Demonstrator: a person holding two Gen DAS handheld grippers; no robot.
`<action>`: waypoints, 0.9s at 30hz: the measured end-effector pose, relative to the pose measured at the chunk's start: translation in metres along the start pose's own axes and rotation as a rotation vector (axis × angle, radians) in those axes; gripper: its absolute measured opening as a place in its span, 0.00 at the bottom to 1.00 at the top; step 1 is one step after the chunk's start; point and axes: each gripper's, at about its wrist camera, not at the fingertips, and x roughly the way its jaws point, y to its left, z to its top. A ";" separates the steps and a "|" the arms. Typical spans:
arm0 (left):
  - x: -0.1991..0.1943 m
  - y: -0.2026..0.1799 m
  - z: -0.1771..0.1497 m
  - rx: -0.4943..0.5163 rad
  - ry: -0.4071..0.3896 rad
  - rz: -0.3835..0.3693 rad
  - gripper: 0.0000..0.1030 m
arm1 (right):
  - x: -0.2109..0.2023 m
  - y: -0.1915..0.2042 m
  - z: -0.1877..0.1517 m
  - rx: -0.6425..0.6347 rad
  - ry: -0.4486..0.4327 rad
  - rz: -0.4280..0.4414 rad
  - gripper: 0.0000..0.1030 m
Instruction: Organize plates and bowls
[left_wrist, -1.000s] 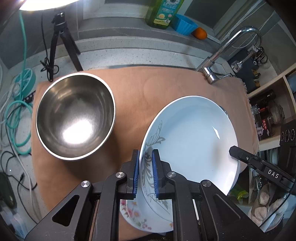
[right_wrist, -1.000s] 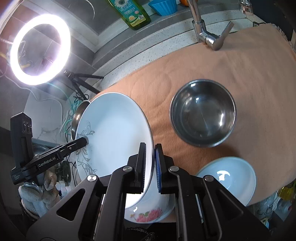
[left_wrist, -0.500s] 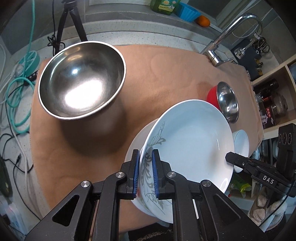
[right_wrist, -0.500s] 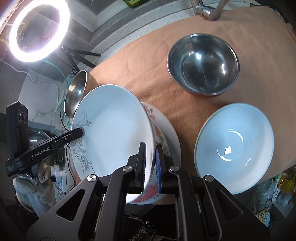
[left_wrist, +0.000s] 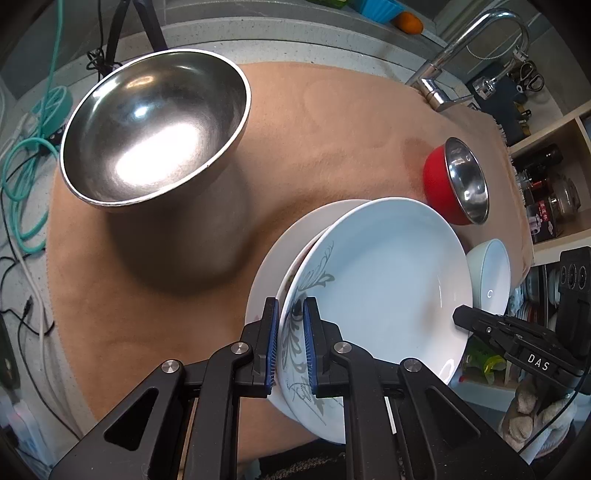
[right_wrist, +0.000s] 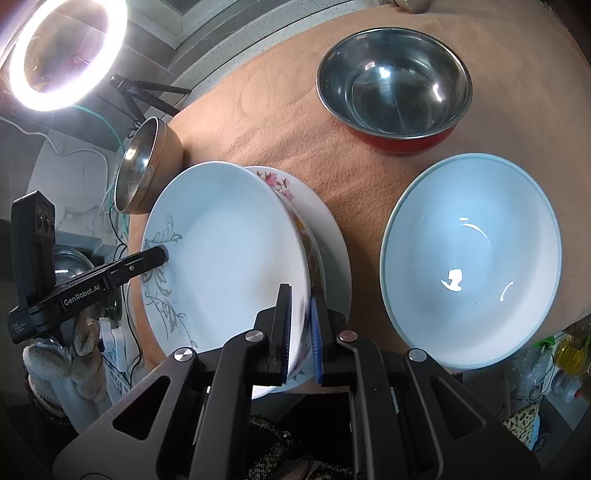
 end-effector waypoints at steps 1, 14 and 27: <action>0.001 0.000 -0.001 0.000 0.002 0.002 0.11 | 0.001 0.000 0.000 -0.001 0.001 -0.001 0.09; 0.009 -0.001 0.000 -0.003 0.011 0.006 0.11 | 0.006 0.002 0.000 -0.016 0.007 -0.014 0.09; 0.016 0.001 -0.001 -0.010 0.022 0.005 0.11 | 0.010 0.011 0.001 -0.077 0.019 -0.052 0.09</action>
